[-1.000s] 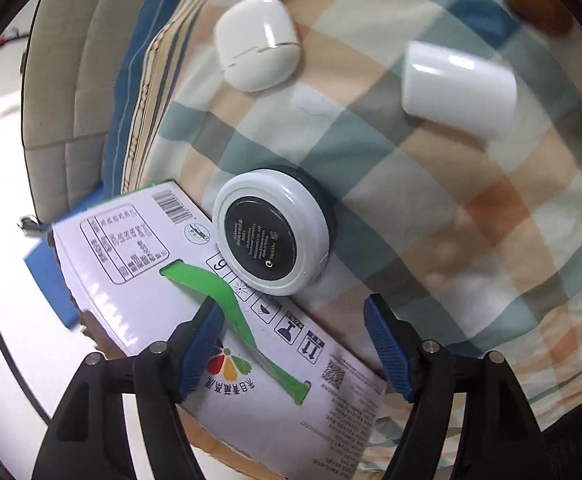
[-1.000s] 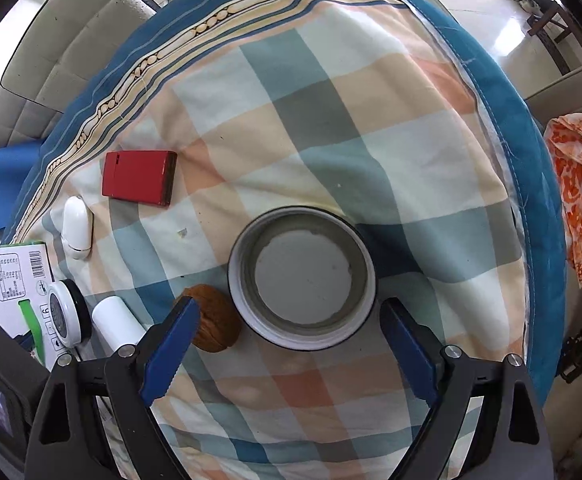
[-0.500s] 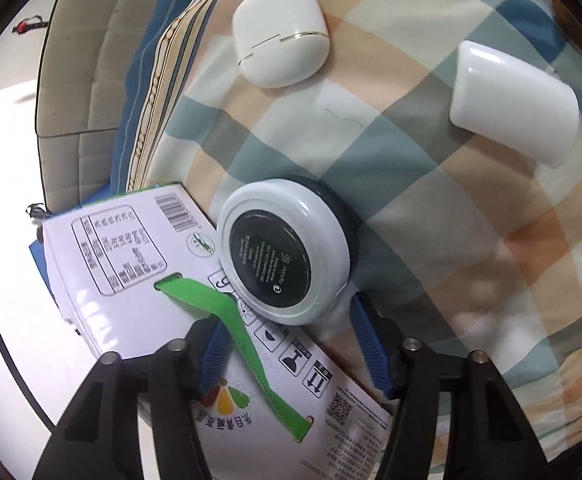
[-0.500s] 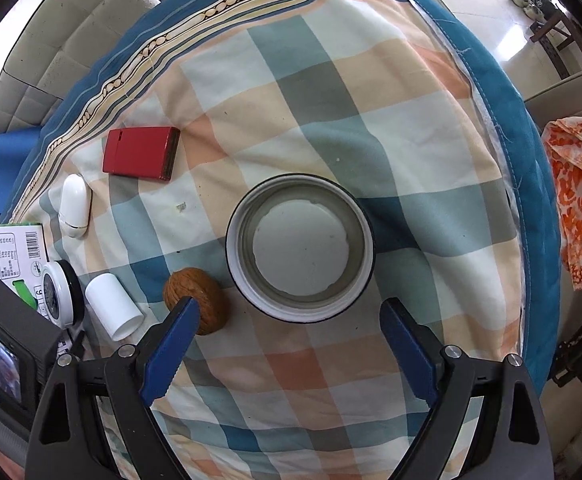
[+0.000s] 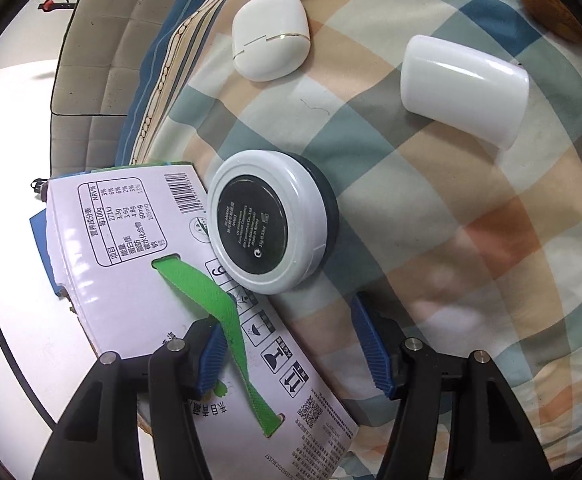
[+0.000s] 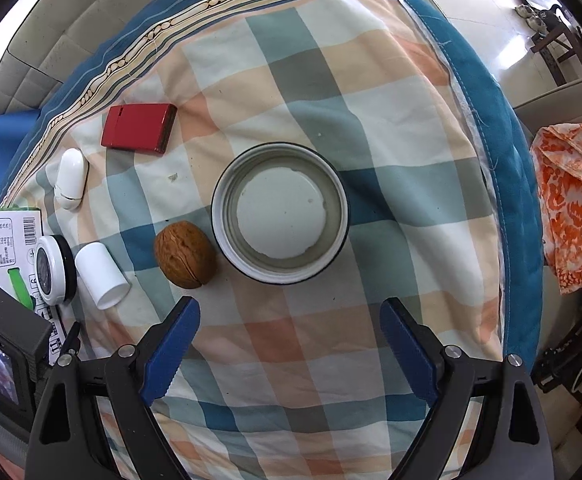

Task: Organize rigid objects
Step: 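Grasp the black-lidded cream jar with left tool while right grasps the gold-rimmed lid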

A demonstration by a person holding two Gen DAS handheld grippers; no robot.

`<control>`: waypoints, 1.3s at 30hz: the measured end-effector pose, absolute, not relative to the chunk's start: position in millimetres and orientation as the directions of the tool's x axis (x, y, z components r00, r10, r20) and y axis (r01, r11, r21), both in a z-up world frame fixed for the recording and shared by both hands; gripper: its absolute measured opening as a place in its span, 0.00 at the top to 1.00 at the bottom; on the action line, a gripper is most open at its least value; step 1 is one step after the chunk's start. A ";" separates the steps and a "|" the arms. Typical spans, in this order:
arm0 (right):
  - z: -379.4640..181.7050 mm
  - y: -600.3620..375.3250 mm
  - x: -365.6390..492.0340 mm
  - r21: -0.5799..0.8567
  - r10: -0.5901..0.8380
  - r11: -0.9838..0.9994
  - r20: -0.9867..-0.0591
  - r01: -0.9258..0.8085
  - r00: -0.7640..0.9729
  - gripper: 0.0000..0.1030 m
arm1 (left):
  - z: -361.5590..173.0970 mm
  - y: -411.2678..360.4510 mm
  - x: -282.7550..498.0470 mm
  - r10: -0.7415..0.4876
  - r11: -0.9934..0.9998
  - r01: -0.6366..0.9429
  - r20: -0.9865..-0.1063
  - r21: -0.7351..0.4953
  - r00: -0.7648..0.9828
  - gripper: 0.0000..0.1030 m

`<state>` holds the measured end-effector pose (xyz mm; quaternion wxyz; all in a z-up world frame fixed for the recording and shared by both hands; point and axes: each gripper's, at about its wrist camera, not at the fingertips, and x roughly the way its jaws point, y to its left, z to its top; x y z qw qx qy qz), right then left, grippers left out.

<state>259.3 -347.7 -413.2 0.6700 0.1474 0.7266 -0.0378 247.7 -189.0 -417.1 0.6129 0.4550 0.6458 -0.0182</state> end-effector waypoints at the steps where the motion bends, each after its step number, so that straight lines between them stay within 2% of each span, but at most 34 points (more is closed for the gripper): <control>1: -413.2 -346.4 258.3 0.143 0.163 0.955 -0.985 0.259 -0.061 0.09 | -415.7 -189.7 248.6 0.568 0.576 0.609 -0.803 0.545 0.181 0.44; 8: -410.7 -336.2 253.6 0.136 0.156 0.962 -0.986 0.238 -0.066 0.09 | -395.5 -206.7 244.6 0.592 0.449 0.612 -0.730 0.651 0.342 0.41; 10: -408.4 -334.2 254.3 0.140 0.159 0.962 -0.985 0.233 -0.063 0.09 | -384.7 -218.0 236.5 0.577 0.385 0.610 -0.696 0.693 0.427 0.33; 12: -405.0 -333.0 254.6 0.141 0.158 0.964 -0.986 0.224 -0.060 0.09 | -374.8 -227.4 230.5 0.524 0.357 0.624 -0.702 0.695 0.482 0.18; 14: -403.0 -329.1 257.1 0.140 0.156 0.966 -0.986 0.218 -0.062 0.09 | -378.2 -232.1 232.9 0.501 0.309 0.646 -0.696 0.698 0.514 0.08; 17: -401.8 -328.7 260.3 0.123 0.141 0.968 -0.988 0.219 -0.067 0.09 | -402.7 -235.1 248.2 0.548 0.260 0.709 -0.704 0.656 0.451 0.08; 22: -399.8 -331.1 267.3 0.121 0.140 0.966 -0.988 0.226 -0.068 0.09 | -434.8 -229.9 269.4 0.562 0.335 0.779 -0.776 0.531 0.287 0.08; 23: -399.2 -330.7 268.6 0.119 0.137 0.967 -0.988 0.224 -0.067 0.09 | -439.6 -227.0 272.8 0.557 0.359 0.782 -0.789 0.510 0.259 0.09; 25: -398.0 -331.1 271.4 0.109 0.126 0.970 -0.990 0.218 -0.065 0.09 | -438.1 -225.9 276.6 0.532 0.419 0.779 -0.821 0.467 0.207 0.18; 26: -396.6 -331.0 273.0 0.103 0.119 0.971 -0.991 0.218 -0.061 0.09 | -434.5 -225.3 279.1 0.503 0.476 0.776 -0.852 0.414 0.146 0.41; 29: -394.2 -335.8 279.0 0.106 0.118 0.964 -0.992 0.245 -0.037 0.09 | -418.9 -230.8 278.6 0.452 0.541 0.737 -0.879 0.405 0.151 0.55; 31: -393.4 -340.3 283.6 0.114 0.123 0.954 -0.992 0.277 -0.017 0.09 | -410.1 -234.1 278.6 0.410 0.624 0.685 -0.904 0.376 0.123 0.68; 34: -396.0 -344.1 291.7 0.128 0.134 0.940 -0.991 0.315 0.004 0.09 | -398.7 -232.4 280.5 0.293 0.777 0.570 -0.955 0.267 0.048 0.69; 35: -398.6 -344.2 295.9 0.130 0.137 0.937 -0.991 0.323 -0.001 0.11 | -399.8 -233.2 286.5 0.293 0.788 0.554 -0.955 0.269 0.047 0.67; 39: -408.7 -340.1 312.4 0.102 0.115 0.946 -0.993 0.308 -0.026 0.17 | -395.9 -219.6 294.7 0.204 0.872 0.451 -0.979 0.189 0.016 0.53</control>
